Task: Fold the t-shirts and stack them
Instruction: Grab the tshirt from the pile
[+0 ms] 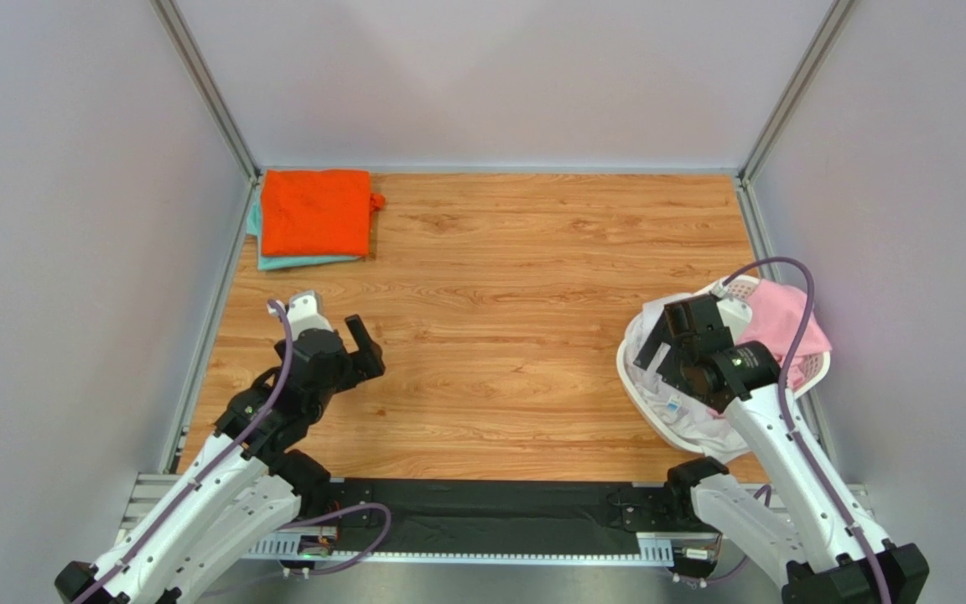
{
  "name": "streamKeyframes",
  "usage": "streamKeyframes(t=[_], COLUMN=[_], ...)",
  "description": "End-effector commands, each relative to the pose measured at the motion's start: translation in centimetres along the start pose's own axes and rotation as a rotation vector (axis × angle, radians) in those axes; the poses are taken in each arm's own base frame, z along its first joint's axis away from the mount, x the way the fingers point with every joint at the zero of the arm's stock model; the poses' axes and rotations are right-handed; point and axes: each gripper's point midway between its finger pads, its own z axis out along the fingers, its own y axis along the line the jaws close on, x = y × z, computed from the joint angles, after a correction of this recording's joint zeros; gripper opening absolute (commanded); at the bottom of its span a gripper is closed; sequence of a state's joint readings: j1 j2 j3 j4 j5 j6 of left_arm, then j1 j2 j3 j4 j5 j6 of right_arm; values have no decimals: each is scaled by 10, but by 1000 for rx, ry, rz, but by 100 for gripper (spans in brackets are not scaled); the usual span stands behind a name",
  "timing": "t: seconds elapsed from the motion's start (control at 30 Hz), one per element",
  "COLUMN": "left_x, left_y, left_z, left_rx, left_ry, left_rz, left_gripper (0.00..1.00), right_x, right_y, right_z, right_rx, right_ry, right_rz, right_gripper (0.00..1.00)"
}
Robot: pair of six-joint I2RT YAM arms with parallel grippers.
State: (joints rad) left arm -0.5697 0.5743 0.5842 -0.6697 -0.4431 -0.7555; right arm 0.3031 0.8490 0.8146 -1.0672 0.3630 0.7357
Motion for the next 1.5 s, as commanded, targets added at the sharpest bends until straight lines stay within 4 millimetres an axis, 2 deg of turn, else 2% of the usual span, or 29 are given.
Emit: streamKeyframes(t=[0.0,0.2,0.3,0.33,0.4,0.43,0.5,0.53,0.57,0.63,0.73,0.87,0.9,0.97,1.03,1.07,1.1,1.17,1.2,1.23,1.3,1.33,1.4,1.43,1.47], left_x=[0,1,1,1,1,0,1,0,0,0,0,-1,0,-1,0,0,0,0,0,0,0,1,1,1,1], left_y=[-5,-4,-3,-2,-1,-1,0,2,2,2,2,1,2,1,1,0,-1,-1,-1,-1,-3,-4,-5,-5,-4], left_z=[0,1,1,1,1,1,1,0,0,0,0,0,0,-1,-1,-1,-1,-1,-1,-1,-1,-2,-2,-2,-2], left_rx=[24,15,9,5,3,2,-5,-10,-11,-12,-12,-10,-11,-7,-6,-1,2,2,3,5,13,18,25,25,23], left_ry=[3,4,3,4,-1,-2,-1,-4,-3,-7,-7,-7,-5,-5,-2,-1,-2,0,2,1,4,5,9,6,6], left_rz=[-13,-10,-8,-7,-8,-8,-7,-8,-11,-12,-13,-14,-13,-16,-13,-16,-17,-15,-15,-15,-14,-15,-14,-14,-13], left_gripper=[100,100,100,100,100,100,100,100,100,100,100,100,100,100,100,100,100,100,100,100,100,100,100,100,100], right_x=[22,42,56,62,61,59,50,47,39,29,3,-39,-63,-87,-121,-131,-148,-168,-175,-194,-209,-228,-236,-242,-256], right_y=[-11,-8,-8,-6,-4,-3,-2,-2,0,0,2,5,9,13,25,28,34,44,53,65,83,99,127,140,161], right_z=[11,25,33,34,33,32,27,25,20,15,-3,-38,-60,-83,-119,-131,-153,-177,-193,-216,-240,-259,-273,-286,-292], right_rx=[41,44,34,19,2,-3,-30,-33,-60,-75,-116,-150,-180,-217,-300,-325,-371,-433,-490,-560,-656,-707,-803,-863,-908], right_ry=[90,174,215,233,221,210,166,145,112,69,-30,-163,-236,-310,-415,-444,-493,-546,-566,-617,-644,-679,-642,-644,-631], right_rz=[39,91,121,135,160,173,189,194,206,218,231,196,208,198,207,208,212,218,199,199,179,153,88,52,27], right_gripper=[100,91,77,66,51,35,17,5,0,0,0,0,0,0,0,0,0,0,0,0,0,0,0,0,0])
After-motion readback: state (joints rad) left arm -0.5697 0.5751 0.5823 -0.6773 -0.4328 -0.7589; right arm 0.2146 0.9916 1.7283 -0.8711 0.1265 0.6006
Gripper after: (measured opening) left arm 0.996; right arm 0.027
